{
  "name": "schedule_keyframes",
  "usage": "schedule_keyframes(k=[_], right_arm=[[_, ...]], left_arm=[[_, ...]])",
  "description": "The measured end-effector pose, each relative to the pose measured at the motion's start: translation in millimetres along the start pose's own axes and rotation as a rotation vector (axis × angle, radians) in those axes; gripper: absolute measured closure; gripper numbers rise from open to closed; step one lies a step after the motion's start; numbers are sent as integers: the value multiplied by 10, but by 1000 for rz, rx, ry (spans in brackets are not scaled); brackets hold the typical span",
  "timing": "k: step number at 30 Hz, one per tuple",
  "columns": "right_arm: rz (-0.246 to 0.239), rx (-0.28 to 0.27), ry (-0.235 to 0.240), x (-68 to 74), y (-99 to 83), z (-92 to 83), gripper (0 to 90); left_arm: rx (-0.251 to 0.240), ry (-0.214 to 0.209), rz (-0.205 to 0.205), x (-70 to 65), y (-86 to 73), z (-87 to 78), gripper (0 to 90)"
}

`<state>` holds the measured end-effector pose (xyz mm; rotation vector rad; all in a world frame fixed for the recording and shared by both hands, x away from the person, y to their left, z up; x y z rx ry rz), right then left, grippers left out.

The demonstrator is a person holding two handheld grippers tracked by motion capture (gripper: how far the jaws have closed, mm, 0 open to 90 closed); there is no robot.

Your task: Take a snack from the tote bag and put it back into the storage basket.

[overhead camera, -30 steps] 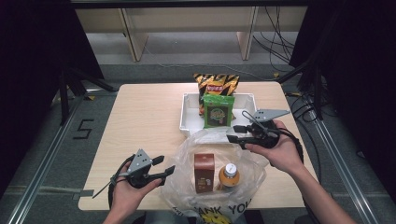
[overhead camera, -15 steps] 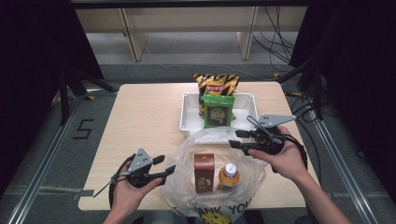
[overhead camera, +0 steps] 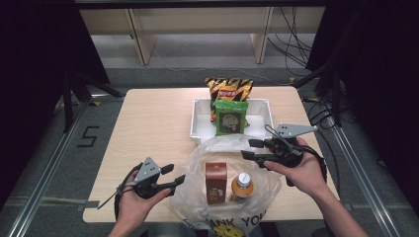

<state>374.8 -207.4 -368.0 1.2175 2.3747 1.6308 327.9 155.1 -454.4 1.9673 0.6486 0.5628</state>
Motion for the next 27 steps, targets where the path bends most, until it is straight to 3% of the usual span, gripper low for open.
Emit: schedule_keyframes(k=[3,4,5,8,10,13,15,18,19,21,23,27], right_arm=[[9,-9,-3,40,-29,-12,473],[12,1,18,54,-48,-7,471],[-11,6,9,49,-54,-15,465],[-11,-5,25,73,-93,-3,457],[-4,16,31,102,-107,-15,447],[-30,19,52,126,-104,-11,442],[-10,26,66,164,-115,-7,440],[-40,19,67,189,-116,3,440],[-13,44,63,217,-136,-5,440],[-50,28,68,208,-151,37,438],[-37,60,78,222,-176,52,435],[-34,67,72,232,-210,68,429]], left_arm=[[6,3,1,-7,5,4,425],[8,0,2,-9,4,6,425],[6,-2,-1,-14,5,9,425],[4,-8,11,-13,-1,16,425],[11,-6,18,-12,-4,18,424],[9,-5,12,-16,3,22,424],[5,-11,12,-13,9,23,424],[1,-3,3,-12,15,17,424],[-2,-4,3,-12,16,17,424],[1,-5,17,-8,18,9,424],[3,-3,12,-14,15,9,424],[4,-3,15,-15,15,10,424]])
Point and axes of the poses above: each handheld gripper's, and its own axes: z roughly forward along the jaws, y roughly out of its top, x roughly to its left, the point moved 1 cm from there along z, roughly forward along the jaws, and after that the axes turned 15 degrees about z, right-handed, at the moved point
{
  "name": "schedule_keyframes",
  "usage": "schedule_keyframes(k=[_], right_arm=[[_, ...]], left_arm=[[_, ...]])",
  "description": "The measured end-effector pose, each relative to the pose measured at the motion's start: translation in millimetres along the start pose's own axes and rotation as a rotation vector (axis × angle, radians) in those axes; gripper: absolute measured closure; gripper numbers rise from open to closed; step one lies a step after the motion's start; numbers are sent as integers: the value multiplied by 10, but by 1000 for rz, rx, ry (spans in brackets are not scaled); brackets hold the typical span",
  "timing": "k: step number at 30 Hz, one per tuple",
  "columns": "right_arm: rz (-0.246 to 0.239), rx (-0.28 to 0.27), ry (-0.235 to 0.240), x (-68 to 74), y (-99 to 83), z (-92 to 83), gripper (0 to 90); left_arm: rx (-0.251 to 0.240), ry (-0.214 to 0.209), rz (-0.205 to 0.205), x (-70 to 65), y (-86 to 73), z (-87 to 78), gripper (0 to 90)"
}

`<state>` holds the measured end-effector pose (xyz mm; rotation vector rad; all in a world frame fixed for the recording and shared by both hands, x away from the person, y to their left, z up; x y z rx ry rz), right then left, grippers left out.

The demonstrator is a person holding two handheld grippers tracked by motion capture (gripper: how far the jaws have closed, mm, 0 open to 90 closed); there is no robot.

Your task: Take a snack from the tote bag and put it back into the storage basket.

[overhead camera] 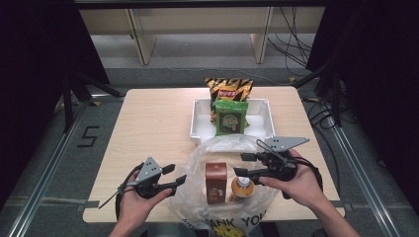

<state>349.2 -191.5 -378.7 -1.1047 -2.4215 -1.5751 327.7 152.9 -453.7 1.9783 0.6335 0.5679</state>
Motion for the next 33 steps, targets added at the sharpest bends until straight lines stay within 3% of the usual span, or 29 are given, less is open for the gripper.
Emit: schedule_keyframes(k=[3,6,8,11,17,21,22,33], right_arm=[[1,12,15,-4,-25,9,420],[-12,6,-10,-11,-51,7,415],[0,20,11,-12,-71,7,411],[8,33,6,-8,-99,2,407],[1,39,-7,-26,-164,22,387],[19,66,18,-23,-205,24,369],[14,68,-5,-25,-212,10,367],[9,68,4,-47,-314,36,352]], left_arm=[[-3,1,-10,-1,4,-1,424],[-7,-3,-2,5,6,-3,424],[-3,-1,5,9,6,-2,424],[-2,2,-11,2,7,0,424],[3,1,-5,11,3,6,424],[-1,-8,-7,6,0,14,424],[-1,-7,-7,7,0,13,423],[-2,-6,-9,10,1,15,423]])
Point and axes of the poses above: each handheld gripper's, and its own axes: z roughly forward along the jaws, y roughly out of its top, x roughly to its left, the point moved 1 cm from there along z, roughly forward along the jaws, and after that the axes turned 15 degrees about z, right-handed, at the moved point
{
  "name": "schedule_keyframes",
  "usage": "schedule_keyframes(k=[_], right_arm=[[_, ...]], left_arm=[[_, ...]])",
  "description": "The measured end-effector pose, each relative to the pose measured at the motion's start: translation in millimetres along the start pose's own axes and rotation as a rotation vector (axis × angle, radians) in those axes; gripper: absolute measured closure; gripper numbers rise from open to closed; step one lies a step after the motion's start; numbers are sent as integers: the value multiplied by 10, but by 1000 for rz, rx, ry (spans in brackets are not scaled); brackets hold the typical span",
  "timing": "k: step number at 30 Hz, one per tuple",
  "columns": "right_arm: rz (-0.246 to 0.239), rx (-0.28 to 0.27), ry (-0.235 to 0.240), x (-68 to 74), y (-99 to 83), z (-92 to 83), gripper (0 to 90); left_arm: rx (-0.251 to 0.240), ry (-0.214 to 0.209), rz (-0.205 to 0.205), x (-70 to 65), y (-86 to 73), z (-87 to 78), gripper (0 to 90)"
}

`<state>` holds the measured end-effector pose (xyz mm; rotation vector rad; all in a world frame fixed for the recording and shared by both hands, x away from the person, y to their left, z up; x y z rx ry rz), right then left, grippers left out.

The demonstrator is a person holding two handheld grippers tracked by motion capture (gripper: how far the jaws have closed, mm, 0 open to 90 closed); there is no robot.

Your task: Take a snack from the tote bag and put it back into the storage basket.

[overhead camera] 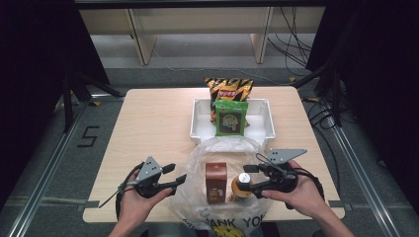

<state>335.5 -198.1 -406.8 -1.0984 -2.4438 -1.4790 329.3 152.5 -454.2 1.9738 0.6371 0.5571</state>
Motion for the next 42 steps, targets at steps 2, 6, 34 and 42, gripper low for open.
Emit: schedule_keyframes(k=[2,6,34,42], right_arm=[[0,7,-2,-4,-19,16,345],[4,20,-11,-12,-66,54,329],[-32,37,-26,-76,-273,195,276],[-45,74,-33,-101,-341,255,277]], left_arm=[[1,-1,2,-1,0,-1,423],[1,-1,0,0,-2,0,423],[2,-8,0,-10,-12,21,417],[10,-6,11,-6,-16,19,416]])
Point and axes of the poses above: each handheld gripper's, and its own axes: z roughly forward along the jaws, y roughly out of its top, x roughly to its left, the point moved 1 cm from there along z, roughly forward along the jaws, and after that the axes turned 15 degrees about z, right-handed, at the moved point
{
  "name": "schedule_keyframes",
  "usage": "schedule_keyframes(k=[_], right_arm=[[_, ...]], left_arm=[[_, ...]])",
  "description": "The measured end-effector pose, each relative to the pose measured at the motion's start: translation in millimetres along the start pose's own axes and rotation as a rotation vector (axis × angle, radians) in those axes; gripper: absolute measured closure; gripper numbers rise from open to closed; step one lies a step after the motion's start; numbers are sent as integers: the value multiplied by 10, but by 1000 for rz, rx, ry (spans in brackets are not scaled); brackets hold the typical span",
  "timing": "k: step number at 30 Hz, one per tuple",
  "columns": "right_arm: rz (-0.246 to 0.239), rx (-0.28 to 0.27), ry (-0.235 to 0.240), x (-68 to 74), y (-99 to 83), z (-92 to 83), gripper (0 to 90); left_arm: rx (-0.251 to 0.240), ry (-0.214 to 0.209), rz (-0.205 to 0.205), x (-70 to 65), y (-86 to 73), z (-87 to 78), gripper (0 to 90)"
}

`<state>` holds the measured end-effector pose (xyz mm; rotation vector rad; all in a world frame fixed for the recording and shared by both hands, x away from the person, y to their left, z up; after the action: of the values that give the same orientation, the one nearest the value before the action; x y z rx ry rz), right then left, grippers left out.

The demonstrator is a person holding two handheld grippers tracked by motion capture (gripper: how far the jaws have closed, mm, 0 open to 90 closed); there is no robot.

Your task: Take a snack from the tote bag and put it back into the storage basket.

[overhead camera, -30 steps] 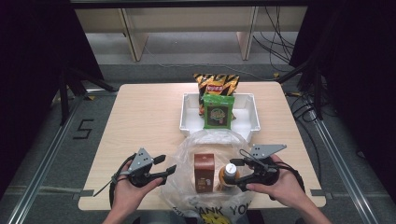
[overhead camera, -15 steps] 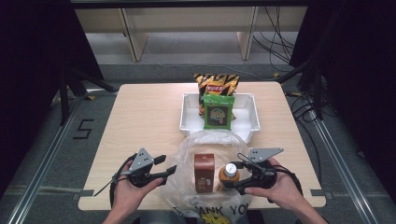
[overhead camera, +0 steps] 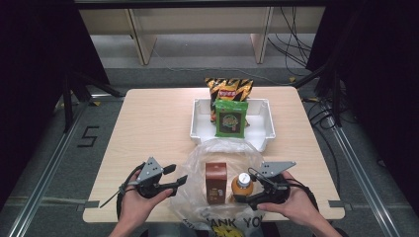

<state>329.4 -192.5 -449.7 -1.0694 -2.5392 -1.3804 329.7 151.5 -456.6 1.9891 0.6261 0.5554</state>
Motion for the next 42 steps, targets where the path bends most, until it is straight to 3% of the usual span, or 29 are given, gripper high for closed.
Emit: schedule_keyframes(k=[2,3,6,9,10,13,16,17,22,23,24,26,28,36,38,39,42], right_arm=[[6,5,0,-1,-20,19,277],[-20,-10,-13,-20,-23,29,277],[9,3,1,-7,-50,44,278],[-21,-9,-10,-23,-59,64,280],[5,-12,0,-8,-68,73,280],[-8,-21,-15,-32,-69,80,293],[8,-14,3,-17,-81,73,299],[-27,-28,-5,-38,-71,73,301],[-24,-22,-2,-18,-84,72,311],[-66,-33,-15,-37,-73,69,312],[-42,-24,-3,-20,-82,72,312],[-51,-34,-2,-23,-80,72,313],[-27,-20,6,-2,-86,63,314],[-52,-25,-9,4,-87,63,316],[-91,-28,-11,-14,-72,59,316],[-61,-19,-3,7,-83,62,316],[-79,-23,-8,-4,-76,59,317]], left_arm=[[0,0,0,-2,0,0,416],[-1,0,-1,-2,-1,0,416],[1,-2,-1,-5,-5,1,416],[-1,-3,-14,-13,-13,11,416],[-1,-11,-5,-6,-17,12,416],[7,-9,5,1,-22,8,416],[13,-4,3,-3,-25,9,417],[13,-4,5,-2,-26,10,417],[16,-5,6,-5,-27,8,417],[16,-6,-1,-9,-29,10,416],[17,-4,-7,-13,-30,12,416],[18,-5,-5,-11,-32,13,416],[18,-5,-4,-10,-32,13,416],[14,-15,-3,-15,-36,23,416],[18,-9,14,-10,-30,14,416],[17,-9,13,-9,-30,14,417],[20,-8,0,-14,-33,15,416]])
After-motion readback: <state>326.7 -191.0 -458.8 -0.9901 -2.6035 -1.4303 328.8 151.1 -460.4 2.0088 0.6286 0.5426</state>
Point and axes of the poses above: each handheld gripper's, and its own axes: z roughly forward along the jaws, y roughly out of its top, x roughly to its left, the point moved 1 cm from there along z, roughly forward along the jaws, and after that the axes turned 15 degrees about z, right-handed, at the moved point
